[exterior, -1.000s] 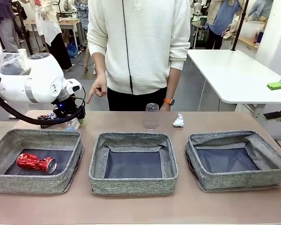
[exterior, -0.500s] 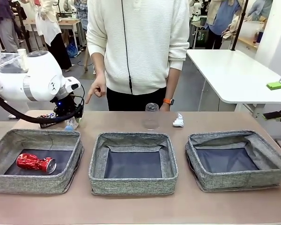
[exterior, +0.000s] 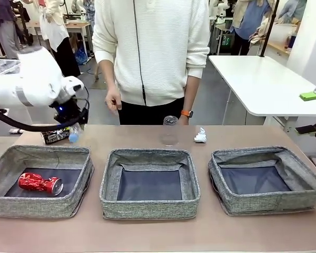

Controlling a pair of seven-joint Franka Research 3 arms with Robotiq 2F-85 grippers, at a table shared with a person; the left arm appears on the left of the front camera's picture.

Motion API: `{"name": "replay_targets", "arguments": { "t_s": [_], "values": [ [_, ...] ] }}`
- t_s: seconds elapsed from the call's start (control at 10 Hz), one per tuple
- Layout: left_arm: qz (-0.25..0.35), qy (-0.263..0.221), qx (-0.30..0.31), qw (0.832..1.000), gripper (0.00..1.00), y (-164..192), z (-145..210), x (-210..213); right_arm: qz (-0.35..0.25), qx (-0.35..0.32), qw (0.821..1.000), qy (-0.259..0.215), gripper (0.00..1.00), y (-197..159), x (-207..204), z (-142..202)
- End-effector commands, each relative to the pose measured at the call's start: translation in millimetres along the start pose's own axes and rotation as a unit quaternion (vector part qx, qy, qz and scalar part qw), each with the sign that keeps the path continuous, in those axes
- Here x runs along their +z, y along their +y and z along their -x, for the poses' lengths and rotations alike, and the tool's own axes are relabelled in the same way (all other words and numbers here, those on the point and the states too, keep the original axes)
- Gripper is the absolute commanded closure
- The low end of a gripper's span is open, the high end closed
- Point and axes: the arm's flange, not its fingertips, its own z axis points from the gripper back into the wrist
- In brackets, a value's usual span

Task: Sort the waste into the appropriate baskets.
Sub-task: Pick up the waste item pointed out by the person.

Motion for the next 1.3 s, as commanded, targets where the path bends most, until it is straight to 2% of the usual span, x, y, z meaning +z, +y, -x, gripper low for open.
{"name": "replay_targets", "arguments": {
  "t_s": [0.0, 0.1, 0.2, 0.3, 0.4, 0.5, 0.8, 0.9, 1.0, 1.1, 1.2],
  "values": [
    [0.006, 0.0, 0.095, 0.995, 0.9, -3, 44, 103, -0.004, -0.004, 1.0, 0.002, 0.0, 4, 1, -1],
    [0.018, 0.035, 0.099, 0.994, 0.9, -7, 80, 142, -0.004, -0.004, 1.0, 0.002, 0.0, 4, 1, -1],
    [0.037, 0.012, 0.116, 0.993, 0.9, -16, 123, 164, -0.004, -0.004, 1.0, 0.002, 0.0, 4, 1, -1],
    [0.061, -0.051, 0.176, 0.981, 0.9, -23, 154, 171, -0.004, -0.004, 1.0, 0.002, 0.0, 4, 1, -1],
    [0.095, -0.081, 0.134, 0.983, 0.9, -17, 170, 167, -0.004, -0.004, 1.0, 0.002, 0.0, 4, 1, -1],
    [0.039, 0.004, 0.127, 0.991, 0.9, -16, 113, 166, -0.004, -0.004, 1.0, 0.002, 0.0, 4, 1, -1],
    [0.039, 0.004, 0.127, 0.991, 0.9, -16, 113, 166, -0.004, -0.004, 1.0, 0.002, 0.0, 4, 1, -1],
    [0.053, -0.009, 0.139, 0.989, 0.78, -16, 135, 167, -0.004, -0.004, 1.0, 0.002, 0.0, 4, 1, -1],
    [0.058, -0.011, 0.162, 0.985, 0.78, -53, 127, 182, -0.004, -0.004, 1.0, 0.002, 0.0, 4, 1, -1],
    [0.026, -0.012, 0.158, 0.987, 0.78, -104, 118, 203, -0.004, -0.004, 1.0, 0.002, 0.0, 4, 1, -1],
    [-0.018, 0.014, 0.149, 0.989, 0.78, -164, 109, 222, -0.004, -0.004, 1.0, 0.002, 0.0, 4, 1, -1]
  ]
}}
